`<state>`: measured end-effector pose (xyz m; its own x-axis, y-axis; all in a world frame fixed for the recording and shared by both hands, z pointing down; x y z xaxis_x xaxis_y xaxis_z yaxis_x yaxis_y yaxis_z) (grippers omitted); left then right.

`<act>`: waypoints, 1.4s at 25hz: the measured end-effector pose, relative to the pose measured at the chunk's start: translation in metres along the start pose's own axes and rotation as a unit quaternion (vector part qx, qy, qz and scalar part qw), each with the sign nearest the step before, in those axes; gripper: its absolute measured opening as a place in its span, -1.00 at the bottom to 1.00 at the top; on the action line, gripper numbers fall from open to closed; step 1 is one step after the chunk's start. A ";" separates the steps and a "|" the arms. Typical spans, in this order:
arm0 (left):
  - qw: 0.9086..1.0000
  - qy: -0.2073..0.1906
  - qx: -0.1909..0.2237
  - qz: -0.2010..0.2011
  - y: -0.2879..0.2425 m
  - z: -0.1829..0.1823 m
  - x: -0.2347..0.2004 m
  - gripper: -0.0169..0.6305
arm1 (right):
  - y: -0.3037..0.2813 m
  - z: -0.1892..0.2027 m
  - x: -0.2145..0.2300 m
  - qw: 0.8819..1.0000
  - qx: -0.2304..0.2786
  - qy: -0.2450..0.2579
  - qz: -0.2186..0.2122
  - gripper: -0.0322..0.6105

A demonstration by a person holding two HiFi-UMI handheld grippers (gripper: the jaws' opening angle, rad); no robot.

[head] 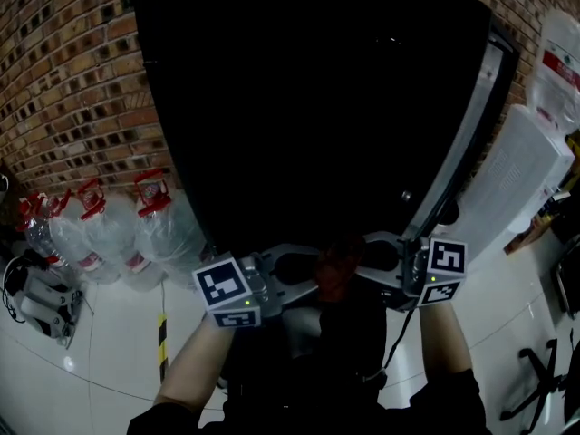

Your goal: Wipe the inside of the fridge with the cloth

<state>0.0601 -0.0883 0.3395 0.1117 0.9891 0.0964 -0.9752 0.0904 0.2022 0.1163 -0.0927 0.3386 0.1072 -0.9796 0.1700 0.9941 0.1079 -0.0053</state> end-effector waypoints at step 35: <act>0.974 -0.146 0.066 -0.160 -0.111 -0.227 -0.159 -0.75 | 0.002 -0.015 0.045 0.963 -0.026 0.123 0.238 -0.89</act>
<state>0.1070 -0.2295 0.0810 0.4747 0.8353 0.2775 -0.8504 0.3539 0.3894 0.1237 -0.1395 0.3319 0.5441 -0.8327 -0.1033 0.8305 0.5519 -0.0746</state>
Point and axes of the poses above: the fingertips, and each gripper's own axes: y backward along the fingers, x to its right, z out of its underside, the point moved 3 cm from there along y, backward along the fingers, and after that the axes turned 6 degrees about -y, right-handed, at the moved point
